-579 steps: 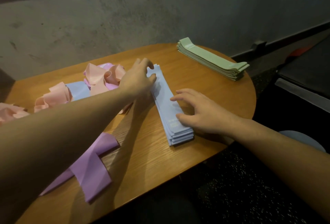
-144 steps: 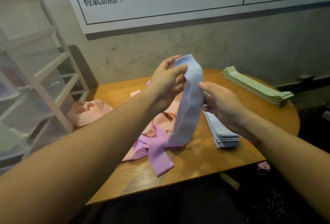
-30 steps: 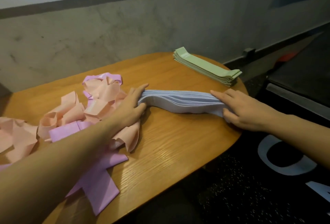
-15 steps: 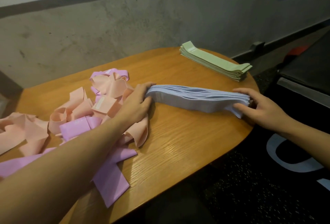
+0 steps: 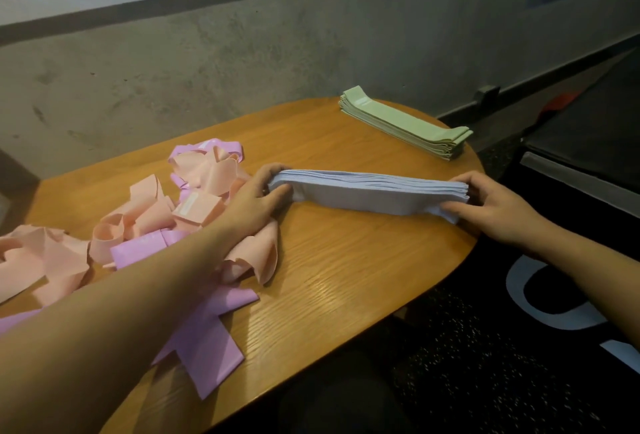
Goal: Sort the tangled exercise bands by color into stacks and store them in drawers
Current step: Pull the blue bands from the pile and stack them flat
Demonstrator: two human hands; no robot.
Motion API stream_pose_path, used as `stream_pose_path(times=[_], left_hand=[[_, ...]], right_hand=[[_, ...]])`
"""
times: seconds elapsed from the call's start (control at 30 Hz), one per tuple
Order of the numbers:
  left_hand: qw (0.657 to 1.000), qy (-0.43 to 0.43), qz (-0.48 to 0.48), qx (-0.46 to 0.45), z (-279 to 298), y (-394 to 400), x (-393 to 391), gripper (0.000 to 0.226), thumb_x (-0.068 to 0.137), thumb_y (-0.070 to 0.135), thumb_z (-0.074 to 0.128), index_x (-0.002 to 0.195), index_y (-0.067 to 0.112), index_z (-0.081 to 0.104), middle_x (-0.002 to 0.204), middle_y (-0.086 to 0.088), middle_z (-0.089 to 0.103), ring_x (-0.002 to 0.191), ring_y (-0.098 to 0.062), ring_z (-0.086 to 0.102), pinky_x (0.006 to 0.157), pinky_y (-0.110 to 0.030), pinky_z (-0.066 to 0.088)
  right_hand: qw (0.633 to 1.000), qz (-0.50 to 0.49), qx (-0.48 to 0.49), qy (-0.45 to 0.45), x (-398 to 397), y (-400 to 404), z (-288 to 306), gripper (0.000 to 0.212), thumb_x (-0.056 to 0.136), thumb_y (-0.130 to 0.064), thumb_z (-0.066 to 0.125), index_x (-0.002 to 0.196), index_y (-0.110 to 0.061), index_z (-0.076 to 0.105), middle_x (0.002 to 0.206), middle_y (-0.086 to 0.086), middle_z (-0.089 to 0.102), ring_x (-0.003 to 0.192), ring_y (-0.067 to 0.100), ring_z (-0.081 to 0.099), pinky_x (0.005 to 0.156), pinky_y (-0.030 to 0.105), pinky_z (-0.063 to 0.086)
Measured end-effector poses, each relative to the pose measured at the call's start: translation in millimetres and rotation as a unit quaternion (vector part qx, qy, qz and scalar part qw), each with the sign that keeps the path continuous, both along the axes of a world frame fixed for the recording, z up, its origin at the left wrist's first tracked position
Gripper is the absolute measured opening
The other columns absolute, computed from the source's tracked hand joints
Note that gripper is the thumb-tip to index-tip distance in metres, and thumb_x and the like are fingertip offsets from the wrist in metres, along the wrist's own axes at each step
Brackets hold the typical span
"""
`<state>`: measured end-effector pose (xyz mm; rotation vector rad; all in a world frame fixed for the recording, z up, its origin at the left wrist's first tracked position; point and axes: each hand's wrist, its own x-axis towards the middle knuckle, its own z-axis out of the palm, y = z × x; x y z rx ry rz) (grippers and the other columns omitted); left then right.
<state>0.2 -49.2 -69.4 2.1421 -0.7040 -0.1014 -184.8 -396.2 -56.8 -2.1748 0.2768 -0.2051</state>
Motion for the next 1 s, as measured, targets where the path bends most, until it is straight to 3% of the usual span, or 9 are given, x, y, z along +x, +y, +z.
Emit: stream_pose_path(times=[0.13,0.23,0.33,0.47,0.6,0.7,0.8,0.9,1.0], left_hand=[[0.997,0.072,0.026,-0.026,11,2,4,0.054,0.096,0.02,0.068,0.144,0.027,0.045,0.11,-0.006,0.066,0.097,-0.012,0.066,0.084,-0.025,0.056],[0.989,0.147,0.012,-0.004,24,2,5,0.039,0.092,0.009,0.07,0.128,0.007,0.057,0.106,-0.015,0.069,0.079,-0.008,0.069,0.065,-0.021,0.056],[0.984,0.177,0.006,0.017,37,3,5,0.022,0.092,0.011,0.071,0.111,0.008,0.06,0.092,-0.008,0.065,0.064,-0.004,0.063,0.056,-0.02,0.053],[0.982,0.188,0.002,0.005,52,-3,14,0.017,0.094,0.017,0.07,0.106,0.018,0.058,0.1,-0.008,0.066,0.081,-0.014,0.066,0.068,-0.029,0.058],[0.986,0.16,-0.017,-0.042,69,-22,31,0.03,0.095,0.012,0.066,0.123,0.023,0.058,0.119,-0.01,0.065,0.097,-0.019,0.069,0.08,-0.033,0.06],[0.989,0.142,-0.004,-0.048,76,-47,47,0.048,0.095,0.011,0.067,0.136,0.031,0.052,0.121,-0.012,0.065,0.1,-0.024,0.068,0.077,-0.034,0.057],[0.991,0.123,0.022,-0.056,79,-72,68,0.044,0.094,0.013,0.068,0.133,0.03,0.056,0.12,-0.016,0.066,0.099,-0.028,0.066,0.079,-0.036,0.057],[0.99,0.117,0.044,-0.058,83,-97,90,0.036,0.095,0.015,0.067,0.128,0.028,0.06,0.121,-0.014,0.065,0.099,-0.025,0.065,0.075,-0.031,0.056],[0.99,0.108,0.072,-0.061,85,-123,114,0.038,0.095,0.013,0.067,0.13,0.025,0.061,0.121,-0.013,0.062,0.099,-0.025,0.063,0.078,-0.033,0.056]], right_hand=[[1.0,-0.005,0.021,0.004,0,-1,2,0.03,0.088,-0.013,0.073,0.115,-0.019,0.062,0.107,-0.009,0.066,0.101,0.002,0.061,0.085,0.02,0.046],[1.0,-0.01,0.021,-0.004,-2,0,0,0.034,0.089,-0.014,0.073,0.121,-0.018,0.062,0.11,-0.007,0.067,0.104,0.005,0.062,0.087,0.021,0.048],[1.0,-0.023,0.013,-0.01,-4,1,1,0.032,0.089,-0.016,0.074,0.119,-0.018,0.065,0.108,-0.007,0.067,0.102,0.006,0.063,0.086,0.022,0.05],[0.998,-0.046,0.031,-0.012,-8,1,7,0.031,0.09,-0.023,0.072,0.118,-0.031,0.061,0.108,-0.01,0.063,0.101,0.01,0.062,0.079,0.023,0.05],[0.996,-0.029,0.081,-0.002,-12,7,18,0.049,0.095,-0.025,0.066,0.128,-0.054,0.045,0.109,-0.005,0.057,0.094,0.016,0.064,0.08,0.033,0.056],[0.997,-0.04,0.06,0.005,-9,16,19,0.034,0.097,-0.025,0.062,0.122,-0.045,0.051,0.105,-0.004,0.057,0.082,0.018,0.063,0.069,0.026,0.055],[0.987,-0.088,0.138,0.014,0,21,20,0.014,0.099,-0.021,0.06,0.109,-0.03,0.065,0.105,-0.008,0.055,0.079,0.016,0.064,0.063,0.023,0.057],[0.969,-0.105,0.223,0.011,14,22,29,0.016,0.098,-0.015,0.062,0.108,-0.023,0.073,0.105,-0.008,0.057,0.083,0.014,0.065,0.063,0.022,0.06],[0.966,-0.11,0.233,0.012,34,18,36,0.018,0.097,-0.014,0.064,0.11,-0.023,0.072,0.102,-0.005,0.061,0.081,0.013,0.066,0.064,0.023,0.061]])
